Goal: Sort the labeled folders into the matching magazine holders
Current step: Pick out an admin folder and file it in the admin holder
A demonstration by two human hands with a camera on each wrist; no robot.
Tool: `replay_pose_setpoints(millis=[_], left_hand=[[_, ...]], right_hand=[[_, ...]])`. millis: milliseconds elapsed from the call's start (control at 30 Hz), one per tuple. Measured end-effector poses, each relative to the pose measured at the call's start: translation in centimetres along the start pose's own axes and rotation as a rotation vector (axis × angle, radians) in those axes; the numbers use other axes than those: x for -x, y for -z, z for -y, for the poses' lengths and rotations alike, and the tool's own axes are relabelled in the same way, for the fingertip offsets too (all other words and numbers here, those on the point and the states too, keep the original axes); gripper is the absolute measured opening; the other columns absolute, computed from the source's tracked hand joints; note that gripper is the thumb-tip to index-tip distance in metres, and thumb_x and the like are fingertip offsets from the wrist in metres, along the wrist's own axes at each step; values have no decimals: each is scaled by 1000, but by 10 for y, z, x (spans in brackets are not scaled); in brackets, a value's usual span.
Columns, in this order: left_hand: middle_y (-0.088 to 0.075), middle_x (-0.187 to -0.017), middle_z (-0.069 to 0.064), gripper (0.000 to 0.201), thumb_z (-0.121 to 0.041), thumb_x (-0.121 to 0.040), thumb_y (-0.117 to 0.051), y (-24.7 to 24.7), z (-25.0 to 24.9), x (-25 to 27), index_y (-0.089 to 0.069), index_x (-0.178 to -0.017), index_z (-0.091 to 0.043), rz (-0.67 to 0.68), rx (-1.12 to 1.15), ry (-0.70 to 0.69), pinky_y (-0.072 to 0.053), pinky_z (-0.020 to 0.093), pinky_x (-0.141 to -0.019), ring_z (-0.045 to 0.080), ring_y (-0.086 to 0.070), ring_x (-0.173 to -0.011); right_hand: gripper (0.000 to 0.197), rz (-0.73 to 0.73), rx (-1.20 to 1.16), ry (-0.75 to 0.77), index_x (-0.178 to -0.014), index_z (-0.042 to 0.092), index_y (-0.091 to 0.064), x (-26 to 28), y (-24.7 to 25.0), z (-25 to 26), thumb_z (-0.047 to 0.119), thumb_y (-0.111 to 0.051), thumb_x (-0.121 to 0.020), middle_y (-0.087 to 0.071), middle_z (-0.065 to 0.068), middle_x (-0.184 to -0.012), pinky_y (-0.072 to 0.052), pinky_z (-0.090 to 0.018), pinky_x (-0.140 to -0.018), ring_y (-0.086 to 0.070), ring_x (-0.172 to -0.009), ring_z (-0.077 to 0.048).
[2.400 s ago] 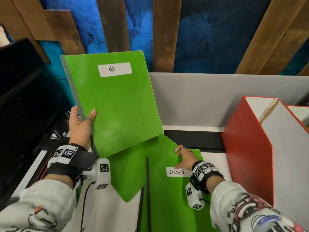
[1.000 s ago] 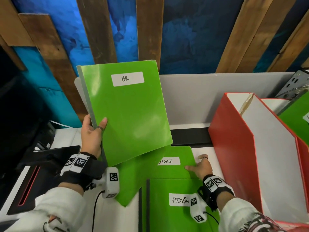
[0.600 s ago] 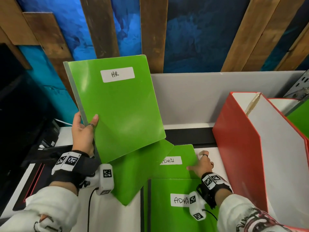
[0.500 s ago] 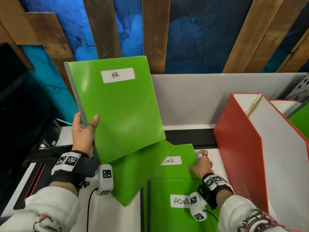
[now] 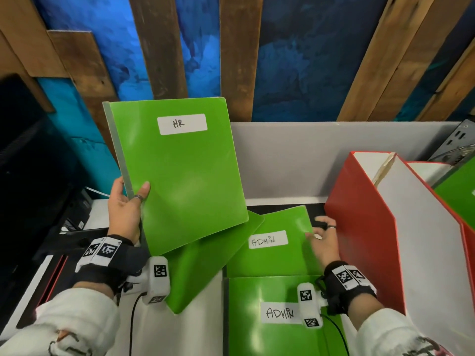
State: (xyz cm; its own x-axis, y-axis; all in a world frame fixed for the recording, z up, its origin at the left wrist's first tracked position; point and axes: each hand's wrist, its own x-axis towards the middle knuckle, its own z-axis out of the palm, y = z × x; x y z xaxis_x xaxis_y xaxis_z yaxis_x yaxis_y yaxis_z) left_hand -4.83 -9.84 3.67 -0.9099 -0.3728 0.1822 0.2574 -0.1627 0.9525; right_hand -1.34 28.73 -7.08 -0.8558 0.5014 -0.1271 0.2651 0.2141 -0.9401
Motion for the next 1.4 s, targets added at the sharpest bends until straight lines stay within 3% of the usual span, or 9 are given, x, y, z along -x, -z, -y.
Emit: replay_pose_setpoints(millis=[167,400,567,767,933,1067,1167,1267,1400], left_hand=[[-71,-74,-12,27,1,-90,-53,5,-3,-1,-55,-93,-26,-6,-3,2,-57,19,-62,1,-67,-65],[-68,-64,-18,27,4,-91,-50,1,-8,3,-51,-92,-23,-8,8,-20,-53,12,-56,-5,-63,-58],[-65,-60,-22,28,5,-91,-49,-2,-9,6,-49,-91,-23,-6,1,-38,-49,7,-53,-8,-61,-56],[-65,-85,-6,28,-1,-89,-56,11,-1,-4,-57,-95,-28,-11,-16,5,-55,20,-68,2,-64,-68],[-69,-70,-18,27,1,-90,-54,9,4,-3,-54,-96,-25,-12,-15,9,-54,15,-61,-3,-63,-62],[-70,-74,-14,27,0,-90,-54,10,4,-2,-55,-97,-26,-9,-4,33,-56,17,-62,0,-65,-64],[-66,-94,1,27,-2,-89,-56,13,2,-4,-55,-103,-24,-6,-1,43,-55,27,-77,12,-65,-80],[-63,-99,6,27,-3,-89,-58,19,-1,-4,-56,-102,-27,-7,-9,50,-52,34,-82,26,-57,-95],[-63,-102,8,26,-3,-88,-58,24,-2,-3,-58,-98,-27,-17,-22,56,-50,40,-89,27,-57,-98]], right_hand=[[36,-290,110,238,-110,13,-46,6,21,35,-11,-51,-83,-60,-3,-78,-42,-31,-78,-58,-78,-24],[34,-496,215,325,-117,16,-43,12,44,75,-1,-46,-87,-67,-10,-100,-43,-40,-77,-62,-91,-36],[36,-555,219,341,-120,18,-42,10,58,84,1,-44,-89,-66,-13,-107,-43,-39,-76,-61,-93,-37],[36,-521,218,369,-121,18,-42,10,59,87,1,-45,-89,-65,-14,-107,-43,-37,-76,-61,-93,-37],[35,-520,190,393,-119,16,-43,14,59,97,1,-46,-89,-66,-13,-106,-44,-40,-79,-62,-92,-37],[44,-511,117,491,-103,38,-42,19,60,119,-3,-45,-87,-59,-6,-94,-43,-36,-79,-58,-83,-27],[54,-523,63,552,-97,49,-34,21,66,141,-2,-44,-86,-51,12,-82,-43,-28,-74,-51,-69,-3],[48,-521,19,628,-102,43,-34,25,74,164,-1,-43,-84,-46,21,-85,-38,-13,-72,-49,-70,15],[44,-501,-52,742,-108,32,-35,31,80,188,-4,-44,-84,-54,24,-89,-41,-15,-76,-50,-73,9]])
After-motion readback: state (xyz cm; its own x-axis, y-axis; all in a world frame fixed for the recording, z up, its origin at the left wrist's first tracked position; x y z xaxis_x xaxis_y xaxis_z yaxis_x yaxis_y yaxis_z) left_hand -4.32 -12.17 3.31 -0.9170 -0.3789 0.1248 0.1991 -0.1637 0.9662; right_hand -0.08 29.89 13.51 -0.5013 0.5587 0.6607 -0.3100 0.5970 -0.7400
